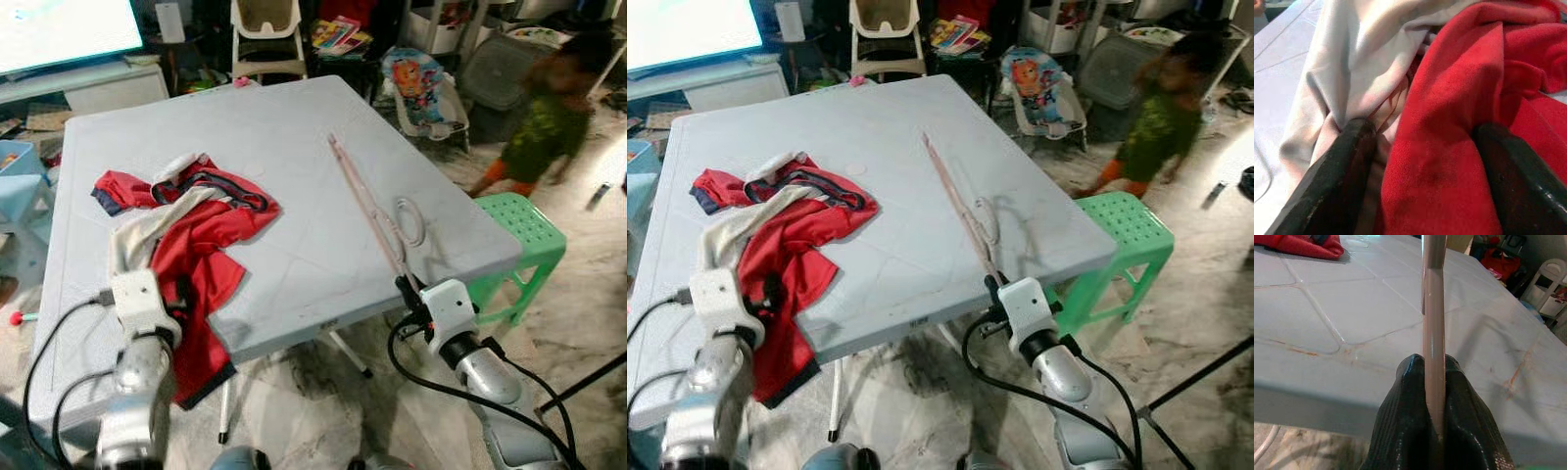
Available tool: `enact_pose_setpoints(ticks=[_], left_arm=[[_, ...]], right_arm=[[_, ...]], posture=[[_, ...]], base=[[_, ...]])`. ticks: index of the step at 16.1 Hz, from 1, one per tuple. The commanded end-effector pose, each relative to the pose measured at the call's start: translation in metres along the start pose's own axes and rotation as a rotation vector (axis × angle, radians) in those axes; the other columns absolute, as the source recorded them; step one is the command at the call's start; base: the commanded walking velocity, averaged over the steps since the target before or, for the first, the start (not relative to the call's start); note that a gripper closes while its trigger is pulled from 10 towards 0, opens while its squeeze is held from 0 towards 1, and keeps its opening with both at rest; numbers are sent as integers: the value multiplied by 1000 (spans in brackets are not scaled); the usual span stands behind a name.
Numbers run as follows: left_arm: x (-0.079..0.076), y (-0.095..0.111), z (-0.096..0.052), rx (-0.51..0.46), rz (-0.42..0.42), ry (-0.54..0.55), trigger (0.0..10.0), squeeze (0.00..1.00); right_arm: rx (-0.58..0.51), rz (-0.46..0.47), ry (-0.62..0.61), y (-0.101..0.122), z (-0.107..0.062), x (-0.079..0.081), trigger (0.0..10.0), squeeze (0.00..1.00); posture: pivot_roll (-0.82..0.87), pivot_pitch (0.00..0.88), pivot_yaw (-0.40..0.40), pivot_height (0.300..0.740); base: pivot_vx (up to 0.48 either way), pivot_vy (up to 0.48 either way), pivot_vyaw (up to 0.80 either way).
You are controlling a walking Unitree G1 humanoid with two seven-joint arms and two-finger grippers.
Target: Hang hanger
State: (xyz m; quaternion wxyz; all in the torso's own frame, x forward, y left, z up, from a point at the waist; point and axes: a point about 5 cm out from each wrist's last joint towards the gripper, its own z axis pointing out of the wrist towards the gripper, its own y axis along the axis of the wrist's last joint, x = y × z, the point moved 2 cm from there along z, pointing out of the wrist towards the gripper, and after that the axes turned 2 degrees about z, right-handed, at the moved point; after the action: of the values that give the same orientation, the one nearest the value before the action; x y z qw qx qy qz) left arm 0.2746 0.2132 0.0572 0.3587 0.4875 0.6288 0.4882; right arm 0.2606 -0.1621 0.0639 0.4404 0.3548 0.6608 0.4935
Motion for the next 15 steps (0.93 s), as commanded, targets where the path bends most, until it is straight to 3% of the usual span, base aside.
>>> enact_pose_setpoints(ticks=[1, 4, 5, 6, 9, 11, 15], left_arm=[[1, -7, 4, 48, -3, 1, 10000, 0], [-1, -8, 29, 158, -24, -36, 10000, 0], [-9, 5, 51, 182, -29, -123, 10000, 0], [-11, 17, 62, 165, 10, -161, 10000, 0], [-18, 54, 89, 100, 32, -155, 10000, 0], [-40, 100, 100, -5, -23, -186, 10000, 0], [-71, 159, 100, -169, -81, -280, 10000, 0]], right_arm=[[-8, -4, -5, 2, 2, -2, 10000, 0], [-5, -10, -19, 2, 0, -5, 10000, 0], [-8, -13, -25, 2, 0, -5, 10000, 0], [-7, -15, -26, 2, 0, -5, 10000, 0], [-7, -36, -18, 3, 0, -4, 10000, 0], [-10, -42, -28, 5, 2, -7, 10000, 0], [-16, -47, -42, 6, 2, -9, 10000, 0]], posture=[[-6, 0, 21, 740], [-13, 0, 25, 740], [-41, 0, 28, 740], [-45, 0, 30, 740], [-59, 0, 26, 740], [-85, 0, 25, 740], [-107, 0, 32, 740]], base=[[0, 0, 0], [0, 0, 0], [0, 0, 0], [0, 0, 0], [0, 0, 0], [0, 0, 0], [0, 0, 0]])
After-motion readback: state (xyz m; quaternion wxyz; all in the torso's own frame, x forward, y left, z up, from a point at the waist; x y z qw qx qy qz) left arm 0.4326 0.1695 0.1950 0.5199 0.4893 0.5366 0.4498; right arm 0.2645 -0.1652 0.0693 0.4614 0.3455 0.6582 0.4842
